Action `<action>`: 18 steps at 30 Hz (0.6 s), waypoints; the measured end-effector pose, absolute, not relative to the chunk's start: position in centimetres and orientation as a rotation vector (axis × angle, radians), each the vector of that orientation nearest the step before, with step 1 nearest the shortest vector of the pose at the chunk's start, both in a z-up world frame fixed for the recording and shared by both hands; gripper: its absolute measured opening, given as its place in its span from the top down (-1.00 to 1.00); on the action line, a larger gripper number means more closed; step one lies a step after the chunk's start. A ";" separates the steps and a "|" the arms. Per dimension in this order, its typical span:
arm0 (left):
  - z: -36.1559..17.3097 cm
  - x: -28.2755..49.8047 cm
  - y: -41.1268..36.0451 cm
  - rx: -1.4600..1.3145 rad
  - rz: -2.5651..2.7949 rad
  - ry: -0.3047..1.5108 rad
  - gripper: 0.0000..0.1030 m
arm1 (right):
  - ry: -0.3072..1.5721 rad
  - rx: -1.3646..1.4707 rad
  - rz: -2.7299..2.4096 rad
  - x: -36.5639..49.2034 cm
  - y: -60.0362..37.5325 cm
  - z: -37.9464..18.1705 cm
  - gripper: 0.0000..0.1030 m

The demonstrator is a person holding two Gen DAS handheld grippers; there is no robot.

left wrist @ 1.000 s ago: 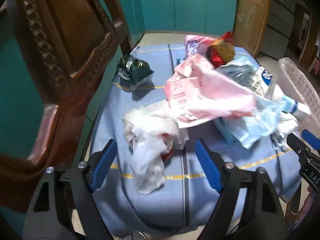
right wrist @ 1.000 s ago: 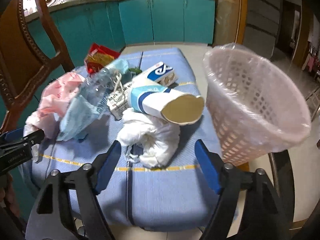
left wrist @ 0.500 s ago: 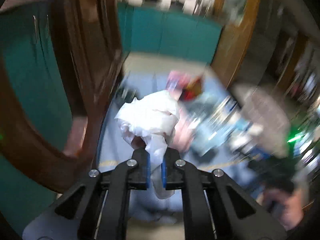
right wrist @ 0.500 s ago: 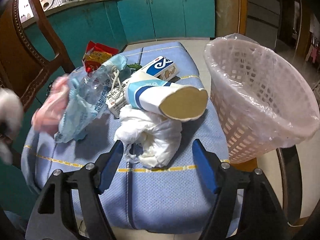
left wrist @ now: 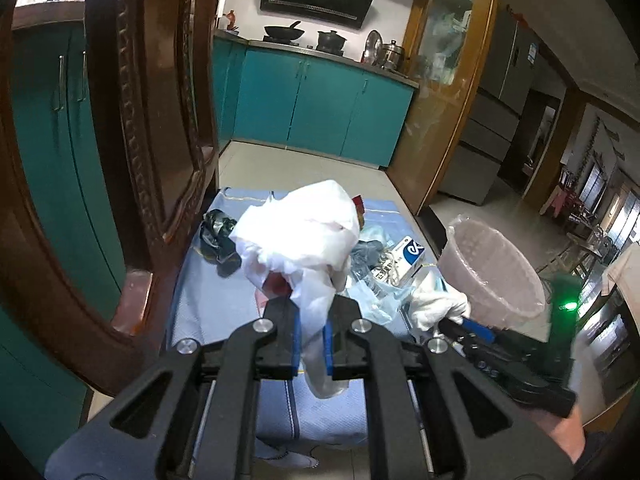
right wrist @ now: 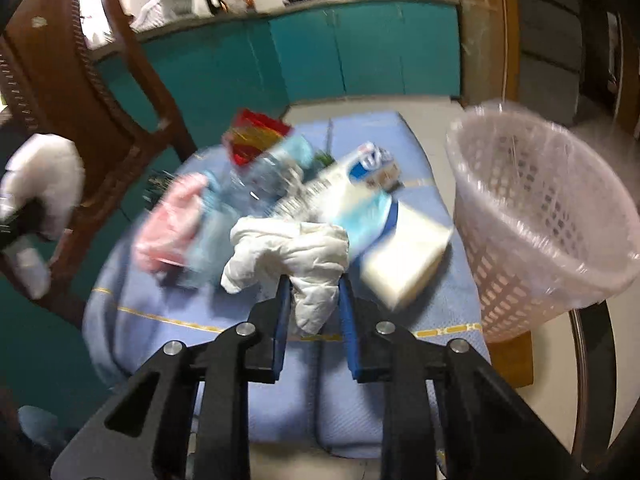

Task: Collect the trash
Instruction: 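Carry the white bag in the right tool to the wastebasket and release it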

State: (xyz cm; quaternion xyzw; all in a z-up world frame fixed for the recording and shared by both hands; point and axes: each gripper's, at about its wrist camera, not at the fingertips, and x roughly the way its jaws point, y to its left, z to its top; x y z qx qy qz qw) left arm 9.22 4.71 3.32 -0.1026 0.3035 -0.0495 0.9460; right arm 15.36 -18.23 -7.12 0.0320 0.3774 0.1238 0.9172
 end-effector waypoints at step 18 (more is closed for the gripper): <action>1.2 11.2 1.5 -0.162 -0.102 0.699 0.80 | 0.646 0.053 0.301 12.7 -18.1 -2.5 0.53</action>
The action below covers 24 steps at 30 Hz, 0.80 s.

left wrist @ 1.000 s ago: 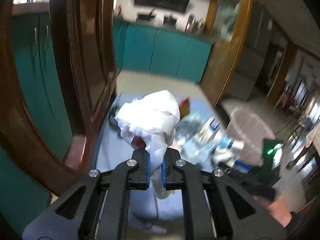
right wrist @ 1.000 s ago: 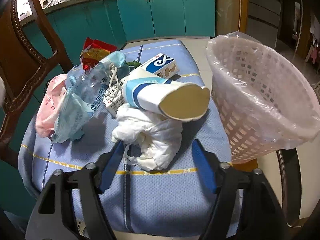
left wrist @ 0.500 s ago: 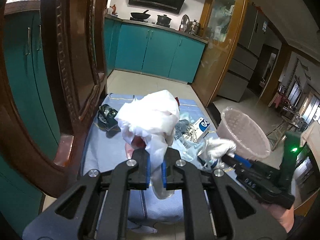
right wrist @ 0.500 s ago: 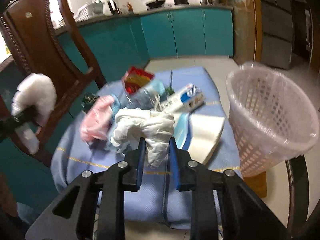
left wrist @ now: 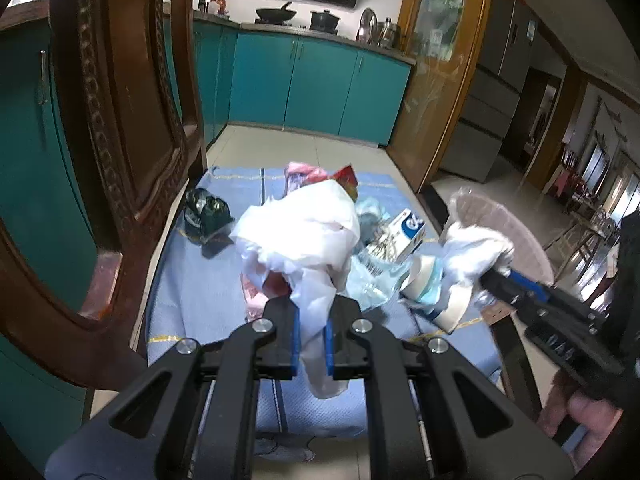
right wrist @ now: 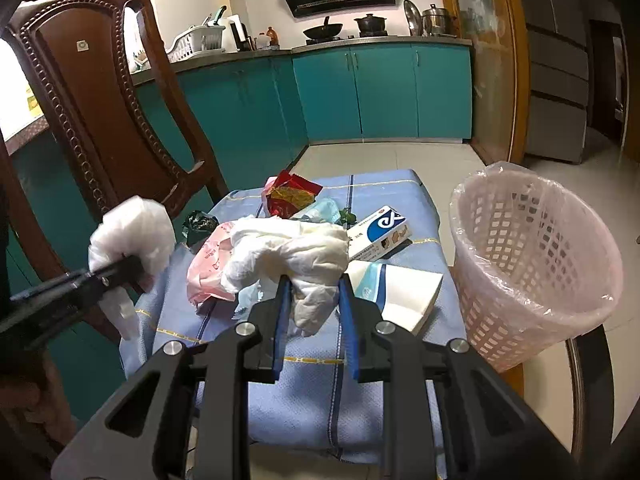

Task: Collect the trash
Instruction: 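Carry the white bag in the right tool to the wastebasket and release it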

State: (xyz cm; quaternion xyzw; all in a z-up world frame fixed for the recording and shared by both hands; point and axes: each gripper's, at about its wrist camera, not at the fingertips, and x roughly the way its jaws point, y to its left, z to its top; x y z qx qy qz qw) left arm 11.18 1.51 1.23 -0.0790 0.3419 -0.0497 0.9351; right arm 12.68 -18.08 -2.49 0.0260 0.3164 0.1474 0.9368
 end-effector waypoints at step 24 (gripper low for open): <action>0.6 11.5 0.9 -0.092 -0.100 0.710 0.80 | 0.651 0.057 0.293 13.4 -18.5 -2.9 0.53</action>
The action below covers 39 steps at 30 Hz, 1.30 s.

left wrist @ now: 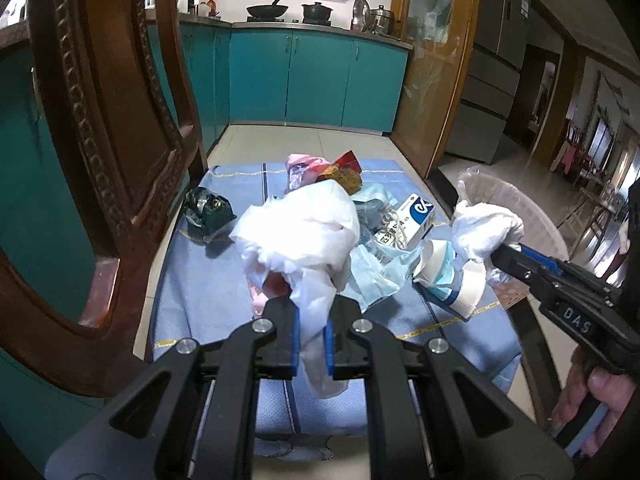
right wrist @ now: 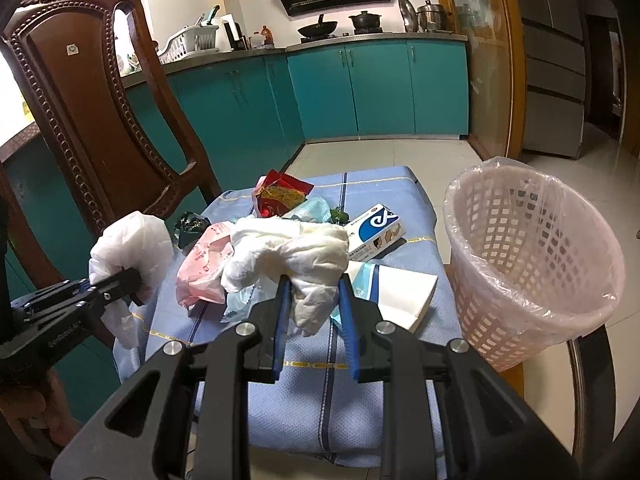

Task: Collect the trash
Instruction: 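Carry the white bag in the right tool to the wastebasket and release it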

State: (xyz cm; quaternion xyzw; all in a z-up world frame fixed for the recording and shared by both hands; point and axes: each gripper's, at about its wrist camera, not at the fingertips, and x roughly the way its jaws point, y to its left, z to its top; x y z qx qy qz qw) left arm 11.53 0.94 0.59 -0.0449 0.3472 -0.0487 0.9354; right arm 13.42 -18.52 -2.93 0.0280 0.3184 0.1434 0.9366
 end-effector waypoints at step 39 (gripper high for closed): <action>1.2 14.1 -4.7 -0.079 -0.233 0.784 0.80 | 0.544 0.186 -0.131 21.0 -35.4 0.0 -0.52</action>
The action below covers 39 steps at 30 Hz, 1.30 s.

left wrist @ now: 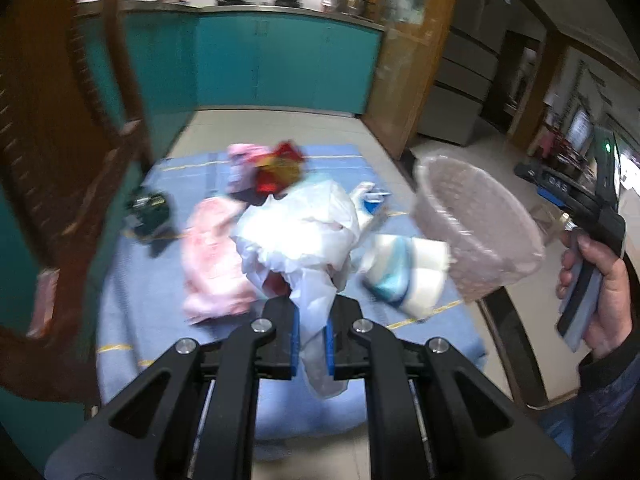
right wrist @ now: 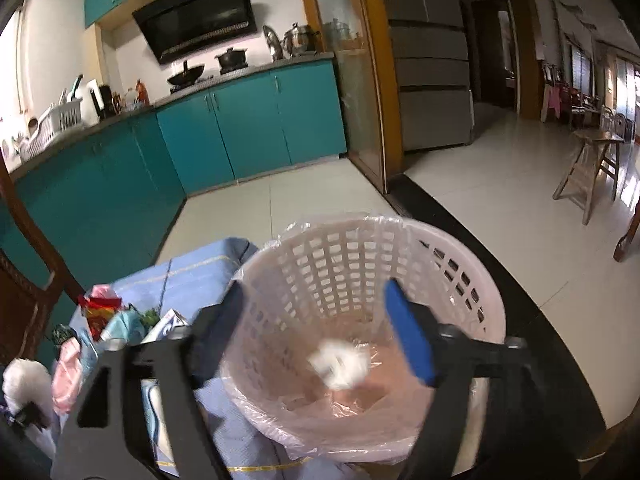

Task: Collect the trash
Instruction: 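Carry the white bag in the right tool to the wastebasket and release it, then drop the white plastic bag from the left tool into the wastebasket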

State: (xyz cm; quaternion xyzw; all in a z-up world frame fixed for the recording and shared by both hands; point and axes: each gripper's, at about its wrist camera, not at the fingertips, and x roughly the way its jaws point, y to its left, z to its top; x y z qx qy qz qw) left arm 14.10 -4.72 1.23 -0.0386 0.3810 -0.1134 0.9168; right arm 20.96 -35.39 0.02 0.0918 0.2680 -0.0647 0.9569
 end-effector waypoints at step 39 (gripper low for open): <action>1.4 10.6 0.4 -0.062 -0.033 0.652 -0.82 | 0.465 0.127 0.098 13.8 -26.6 2.8 -0.62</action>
